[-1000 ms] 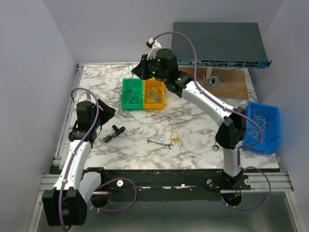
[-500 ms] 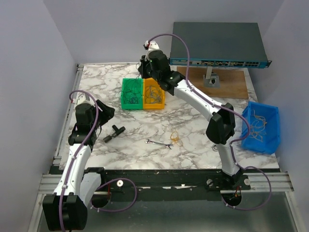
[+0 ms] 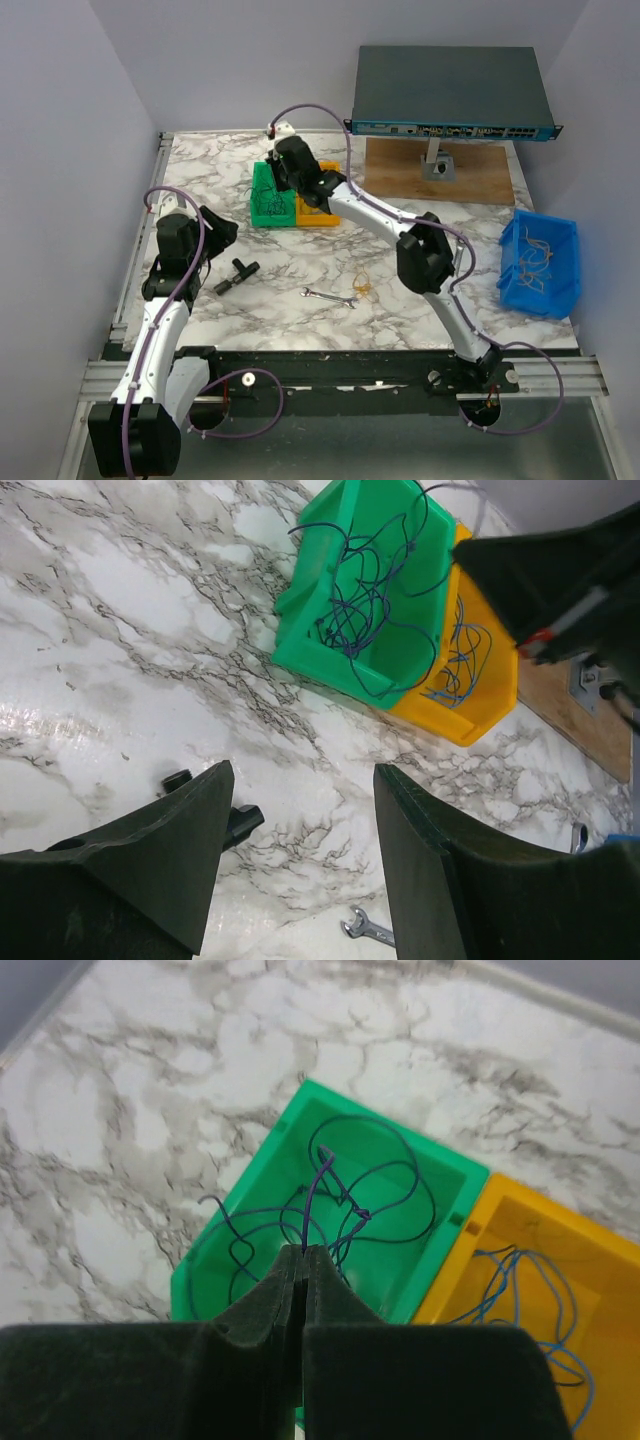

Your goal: Untangle the cables

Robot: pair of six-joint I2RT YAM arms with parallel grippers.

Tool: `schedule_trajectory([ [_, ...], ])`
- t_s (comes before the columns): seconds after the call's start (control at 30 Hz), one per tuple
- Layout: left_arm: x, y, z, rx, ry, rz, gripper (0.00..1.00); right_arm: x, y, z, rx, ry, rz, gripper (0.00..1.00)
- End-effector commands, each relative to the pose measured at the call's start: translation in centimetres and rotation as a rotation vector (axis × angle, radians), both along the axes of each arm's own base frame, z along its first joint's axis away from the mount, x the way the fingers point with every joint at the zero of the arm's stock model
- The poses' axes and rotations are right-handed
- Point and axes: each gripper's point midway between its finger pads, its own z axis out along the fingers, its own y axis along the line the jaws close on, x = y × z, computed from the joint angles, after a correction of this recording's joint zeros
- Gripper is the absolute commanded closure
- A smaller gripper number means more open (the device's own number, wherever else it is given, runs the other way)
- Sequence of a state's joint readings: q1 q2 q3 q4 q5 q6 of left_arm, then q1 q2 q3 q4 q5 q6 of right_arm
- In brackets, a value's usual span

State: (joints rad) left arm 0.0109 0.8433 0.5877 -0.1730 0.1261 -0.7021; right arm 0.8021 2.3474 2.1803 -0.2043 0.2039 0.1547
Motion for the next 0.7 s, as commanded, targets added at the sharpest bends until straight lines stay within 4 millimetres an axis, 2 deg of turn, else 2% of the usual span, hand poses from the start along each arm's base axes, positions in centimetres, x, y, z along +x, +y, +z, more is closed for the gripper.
schedule_trajectory([
  [0.0,0.2,0.3,0.0,0.024,-0.013,0.008,0.4,-0.3,0.9,-5.9,-0.061,0.081,0.028,0.99],
  [0.17,0.3,0.1,-0.2,0.022,0.0,0.0,0.4,-0.6,0.6,-11.3,-0.12,0.171,0.005,0.99],
  [0.27,0.5,0.1,-0.2,0.025,0.002,-0.004,0.4,-0.7,0.7,-13.2,-0.147,0.198,0.017,0.99],
  [0.33,0.6,-0.1,-0.3,0.026,0.007,-0.016,0.4,-0.6,0.7,-13.4,-0.161,0.204,0.02,0.99],
  [0.37,0.5,-1.1,-0.3,0.027,0.011,-0.052,0.4,-0.5,0.8,-13.3,-0.166,0.204,0.02,0.99],
  [0.47,0.6,-1.8,-0.6,0.035,0.026,-0.07,0.4,-0.4,1.1,-10.9,-0.138,0.183,0.029,0.98],
  [0.57,0.8,-2.3,-0.8,0.039,0.036,-0.083,0.39,-0.4,1.1,-7.7,-0.1,0.145,0.025,0.8],
  [0.67,1.0,-2.8,-1.3,0.047,0.05,-0.098,0.38,-0.5,0.7,-3.7,-0.066,0.103,0.017,0.74],
])
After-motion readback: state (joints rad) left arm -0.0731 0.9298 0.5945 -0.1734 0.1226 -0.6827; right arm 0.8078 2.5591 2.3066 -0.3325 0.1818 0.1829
